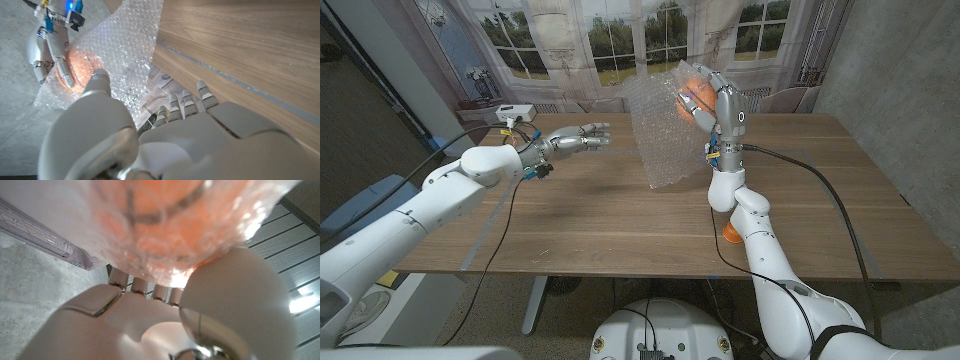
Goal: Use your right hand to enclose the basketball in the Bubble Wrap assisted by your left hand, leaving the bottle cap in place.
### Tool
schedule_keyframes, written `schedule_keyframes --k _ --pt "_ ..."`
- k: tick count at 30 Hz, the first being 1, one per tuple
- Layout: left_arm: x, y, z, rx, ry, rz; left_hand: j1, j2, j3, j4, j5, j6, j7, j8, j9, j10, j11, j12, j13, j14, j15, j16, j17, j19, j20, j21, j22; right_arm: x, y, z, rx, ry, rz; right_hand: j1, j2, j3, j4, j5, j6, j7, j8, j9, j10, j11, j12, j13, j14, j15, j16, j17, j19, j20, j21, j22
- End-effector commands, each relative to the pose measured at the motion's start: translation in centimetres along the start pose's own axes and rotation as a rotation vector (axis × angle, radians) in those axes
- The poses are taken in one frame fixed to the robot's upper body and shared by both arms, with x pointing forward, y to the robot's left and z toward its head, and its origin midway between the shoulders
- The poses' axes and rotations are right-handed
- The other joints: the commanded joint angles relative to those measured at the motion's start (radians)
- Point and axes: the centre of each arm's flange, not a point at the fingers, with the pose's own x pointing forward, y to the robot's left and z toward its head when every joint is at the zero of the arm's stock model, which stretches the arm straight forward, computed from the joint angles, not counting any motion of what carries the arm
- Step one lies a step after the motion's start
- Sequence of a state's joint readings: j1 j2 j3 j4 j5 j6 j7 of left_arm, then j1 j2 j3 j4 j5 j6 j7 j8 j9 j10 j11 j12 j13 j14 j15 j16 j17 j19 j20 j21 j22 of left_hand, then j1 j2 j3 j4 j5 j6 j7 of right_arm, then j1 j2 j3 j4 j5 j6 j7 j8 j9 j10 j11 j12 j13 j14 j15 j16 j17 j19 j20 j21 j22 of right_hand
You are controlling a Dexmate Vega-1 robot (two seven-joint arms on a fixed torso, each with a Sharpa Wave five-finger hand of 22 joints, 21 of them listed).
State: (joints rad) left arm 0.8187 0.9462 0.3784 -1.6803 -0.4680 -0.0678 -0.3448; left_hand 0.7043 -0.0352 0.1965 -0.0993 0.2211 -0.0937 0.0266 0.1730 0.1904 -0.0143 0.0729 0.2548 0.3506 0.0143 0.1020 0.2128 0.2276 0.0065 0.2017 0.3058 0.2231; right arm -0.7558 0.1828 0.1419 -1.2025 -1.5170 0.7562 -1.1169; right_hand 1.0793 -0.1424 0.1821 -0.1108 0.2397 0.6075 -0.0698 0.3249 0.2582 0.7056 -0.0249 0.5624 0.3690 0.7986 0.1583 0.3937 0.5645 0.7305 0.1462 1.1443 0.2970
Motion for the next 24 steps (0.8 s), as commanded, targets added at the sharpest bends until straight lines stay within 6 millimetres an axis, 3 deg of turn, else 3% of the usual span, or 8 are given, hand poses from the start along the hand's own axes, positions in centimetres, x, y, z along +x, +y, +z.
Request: schedule_keyframes --k 1,8,10,17,19,20,23,24 --pt "3.0 -0.8 1.9 0.096 0.026 0.118 0.000 -0.012 -0.007 0.003 0.010 -0.022 0.004 -0.004 0.003 -0.014 0.004 -0.004 0.004 -0.008 0.002 -0.002 0.004 -0.008 0.000 0.000 0.003 0.3 -0.6 0.4 0.063 -0.018 -0.026 0.304 0.296 0.006 0.002 -0.004 0.004 -0.001 -0.003 0.002 -0.002 -0.002 0.005 0.003 0.262 -0.386 -0.003 0.005 0.033 -0.361 0.009 0.002" --pt "5.3 -1.3 2.9 0.093 -0.011 0.049 0.000 -0.018 -0.014 0.002 0.019 0.006 -0.004 0.016 0.002 -0.008 0.006 -0.001 0.005 -0.004 0.001 0.001 0.006 -0.006 -0.003 0.001 0.004 0.4 -0.7 1.2 0.083 -0.033 -0.034 0.305 0.298 0.007 0.003 -0.004 0.008 0.001 -0.004 0.002 -0.001 -0.002 0.006 0.003 0.266 -0.386 -0.006 0.008 0.030 -0.361 0.017 0.000" --pt "5.8 -1.5 3.0 0.081 -0.028 0.025 0.001 -0.029 -0.023 0.000 0.029 0.034 -0.032 0.028 0.002 0.006 0.004 0.006 0.006 0.007 0.005 0.007 0.007 -0.004 -0.003 0.003 0.005 0.4 -0.7 1.4 0.088 -0.037 -0.034 0.304 0.298 0.007 0.003 -0.004 0.008 0.000 -0.005 0.002 -0.001 -0.003 0.006 0.002 0.267 -0.386 -0.006 0.009 0.029 -0.361 0.019 0.000" --pt "7.1 -2.2 3.1 -0.007 -0.112 -0.048 0.010 -0.029 -0.040 0.001 0.060 0.142 -0.086 0.061 0.002 0.077 -0.011 0.036 0.012 0.066 -0.013 0.033 0.013 0.018 0.002 0.014 0.008 0.4 -0.7 2.0 0.103 -0.044 -0.038 0.305 0.297 0.008 0.003 -0.005 0.008 0.000 -0.007 0.003 -0.002 -0.003 0.006 0.002 0.268 -0.386 -0.009 0.011 0.026 -0.361 0.025 -0.002" --pt "7.6 -2.4 3.2 -0.040 -0.147 -0.089 0.027 -0.009 -0.032 -0.001 0.069 0.170 -0.116 0.066 0.002 0.097 -0.023 0.045 0.015 0.080 -0.020 0.039 0.015 0.028 0.001 0.019 0.009 0.4 -0.7 2.1 0.107 -0.047 -0.039 0.305 0.297 0.008 0.002 -0.005 0.008 0.001 -0.008 0.003 -0.002 -0.004 0.006 0.002 0.269 -0.386 -0.010 0.012 0.026 -0.361 0.029 -0.002" --pt "7.8 -2.5 3.3 -0.051 -0.163 -0.107 0.055 0.020 -0.017 -0.007 0.074 0.224 -0.145 0.080 0.003 0.114 -0.024 0.052 0.018 0.084 -0.023 0.040 0.017 0.036 0.002 0.023 0.009 0.4 -0.7 2.2 0.108 -0.050 -0.040 0.306 0.297 0.008 0.002 -0.005 0.008 0.000 -0.008 0.003 -0.003 -0.005 0.006 0.002 0.269 -0.386 -0.011 0.012 0.025 -0.361 0.030 -0.003" --pt "8.3 -2.7 3.7 -0.076 -0.202 -0.145 0.121 0.085 0.020 -0.025 0.066 0.356 -0.187 0.113 0.006 0.162 -0.057 0.073 0.025 0.117 -0.042 0.051 0.016 0.054 0.004 0.032 0.007 0.5 -0.8 2.3 0.111 -0.052 -0.045 0.305 0.297 0.009 0.003 -0.005 0.008 0.000 -0.009 0.003 -0.003 -0.003 0.007 0.002 0.270 -0.385 -0.012 0.013 0.024 -0.361 0.034 -0.004" --pt "8.5 -2.6 3.9 -0.076 -0.208 -0.144 0.156 0.120 0.042 -0.037 0.054 0.433 -0.180 0.136 0.009 0.183 -0.063 0.082 0.029 0.134 -0.042 0.056 0.015 0.061 0.009 0.035 0.006 0.5 -0.8 2.4 0.113 -0.050 -0.048 0.305 0.297 0.009 0.002 -0.006 0.009 0.001 -0.010 0.004 -0.003 -0.004 0.006 0.001 0.270 -0.386 -0.013 0.014 0.023 -0.361 0.035 -0.004"
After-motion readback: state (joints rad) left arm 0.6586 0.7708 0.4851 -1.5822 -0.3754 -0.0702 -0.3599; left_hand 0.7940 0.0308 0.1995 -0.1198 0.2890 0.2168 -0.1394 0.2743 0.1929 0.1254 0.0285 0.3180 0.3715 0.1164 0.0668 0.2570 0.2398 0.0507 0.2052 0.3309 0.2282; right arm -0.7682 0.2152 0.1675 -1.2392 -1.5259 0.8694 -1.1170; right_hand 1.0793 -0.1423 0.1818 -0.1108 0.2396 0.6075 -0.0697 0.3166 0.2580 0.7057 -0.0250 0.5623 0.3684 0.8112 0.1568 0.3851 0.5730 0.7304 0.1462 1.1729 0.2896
